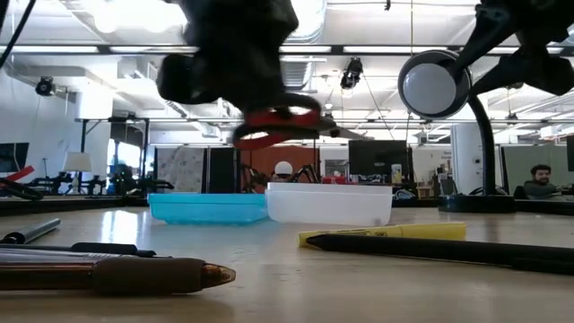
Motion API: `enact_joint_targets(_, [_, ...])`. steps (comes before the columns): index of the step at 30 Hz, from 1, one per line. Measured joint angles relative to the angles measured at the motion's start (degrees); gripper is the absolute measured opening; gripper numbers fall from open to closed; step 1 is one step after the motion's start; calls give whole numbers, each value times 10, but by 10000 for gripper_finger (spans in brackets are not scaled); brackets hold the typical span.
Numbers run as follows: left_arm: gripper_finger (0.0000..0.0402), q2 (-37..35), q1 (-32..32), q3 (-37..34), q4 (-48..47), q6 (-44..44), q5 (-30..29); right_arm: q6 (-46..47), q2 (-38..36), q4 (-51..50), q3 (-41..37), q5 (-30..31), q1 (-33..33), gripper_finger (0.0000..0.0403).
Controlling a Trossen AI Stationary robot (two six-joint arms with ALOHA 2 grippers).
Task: Pick & place school supplies into a supply box
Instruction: Put the black scissors into the supply box
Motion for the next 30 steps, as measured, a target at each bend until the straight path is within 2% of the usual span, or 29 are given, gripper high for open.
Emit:
enact_joint_targets(4, [61, 0, 45, 5, 17, -85, -18, -12, -2, -2, 0, 2, 1, 192])
enact_joint_targets(13, [61, 26, 126, 3, 22, -35, -17, -65, -3, -13, 0, -18, 7, 191])
enact_joint_targets(21, [61, 56, 128, 8, 22, 21, -13, -29, -10, -92, 0, -20, 35, 191])
enact_joint_targets(30, [61, 109, 121, 76, -2, 63, -12, 14, -12, -134, -1, -20, 49, 191])
